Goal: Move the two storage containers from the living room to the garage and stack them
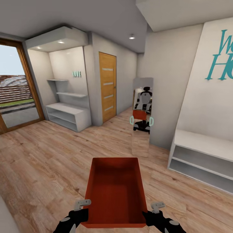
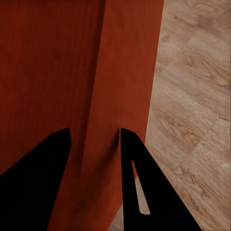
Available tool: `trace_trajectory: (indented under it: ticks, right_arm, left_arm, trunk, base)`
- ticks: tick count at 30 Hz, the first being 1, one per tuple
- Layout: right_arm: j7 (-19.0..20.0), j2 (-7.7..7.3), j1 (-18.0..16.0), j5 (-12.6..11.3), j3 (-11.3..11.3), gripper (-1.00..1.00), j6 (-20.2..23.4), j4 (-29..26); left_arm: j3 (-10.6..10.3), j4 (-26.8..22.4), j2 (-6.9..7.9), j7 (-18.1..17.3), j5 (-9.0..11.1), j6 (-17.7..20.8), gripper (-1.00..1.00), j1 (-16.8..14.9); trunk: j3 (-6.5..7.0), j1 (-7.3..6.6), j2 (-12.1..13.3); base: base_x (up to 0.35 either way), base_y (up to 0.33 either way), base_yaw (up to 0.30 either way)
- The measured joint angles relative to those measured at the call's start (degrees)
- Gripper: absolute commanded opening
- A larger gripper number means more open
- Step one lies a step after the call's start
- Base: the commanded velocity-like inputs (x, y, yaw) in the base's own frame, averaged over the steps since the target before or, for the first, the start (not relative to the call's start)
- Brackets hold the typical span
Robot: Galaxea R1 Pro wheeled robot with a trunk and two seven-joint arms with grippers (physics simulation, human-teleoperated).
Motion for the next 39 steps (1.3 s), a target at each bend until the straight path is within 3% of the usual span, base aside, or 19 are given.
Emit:
trace_trajectory:
  ticks: [39]
  right_arm:
    - [0.0,0.0,0.0,0.0,-0.01,-1.0,0.0,0.0]
  left_arm:
    - [0.0,0.0,0.0,0.0,0.0,0.0,-1.0,0.0]
  trunk:
    - [0.0,0.0,0.0]
  base:
    - [0.327,0.0,0.0]
